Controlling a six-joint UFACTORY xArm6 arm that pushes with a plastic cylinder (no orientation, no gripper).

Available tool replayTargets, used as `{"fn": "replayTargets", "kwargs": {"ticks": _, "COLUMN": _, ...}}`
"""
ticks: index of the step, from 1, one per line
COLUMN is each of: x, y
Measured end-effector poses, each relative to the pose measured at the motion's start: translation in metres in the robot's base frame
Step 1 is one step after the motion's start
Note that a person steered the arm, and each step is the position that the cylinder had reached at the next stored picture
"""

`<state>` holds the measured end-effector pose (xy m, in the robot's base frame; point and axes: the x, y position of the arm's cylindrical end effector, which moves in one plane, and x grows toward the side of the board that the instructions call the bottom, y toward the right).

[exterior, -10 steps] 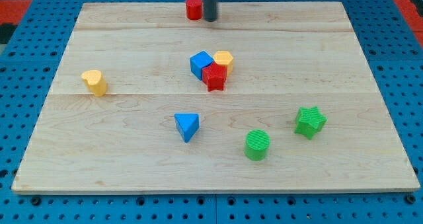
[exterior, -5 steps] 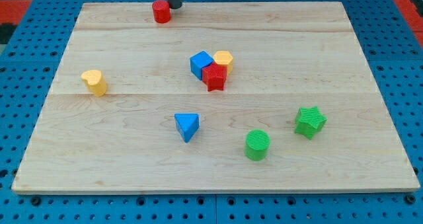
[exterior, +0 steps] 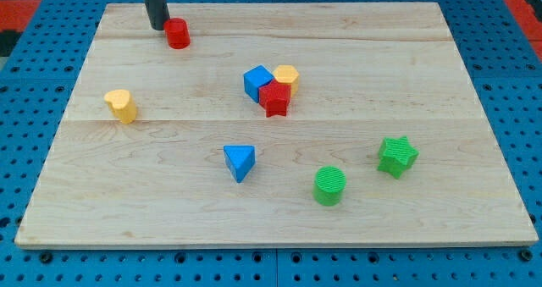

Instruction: Move the red circle into the blue cube

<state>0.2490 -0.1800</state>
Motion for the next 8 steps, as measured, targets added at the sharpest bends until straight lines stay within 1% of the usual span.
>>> {"fn": "replayTargets", "kwargs": {"ticks": 1, "x": 0.034, "y": 0.004}}
{"fn": "replayTargets", "kwargs": {"ticks": 2, "x": 0.028, "y": 0.032}}
{"fn": "replayTargets", "kwargs": {"ticks": 3, "x": 0.022, "y": 0.015}}
{"fn": "replayTargets", "kwargs": {"ticks": 4, "x": 0.022, "y": 0.039}}
{"fn": "replayTargets", "kwargs": {"ticks": 5, "x": -0.003, "y": 0.033}}
{"fn": "replayTargets", "kwargs": {"ticks": 6, "x": 0.026, "y": 0.103}}
{"fn": "replayTargets", "kwargs": {"ticks": 7, "x": 0.044, "y": 0.107}}
{"fn": "replayTargets", "kwargs": {"ticks": 8, "x": 0.078, "y": 0.112}}
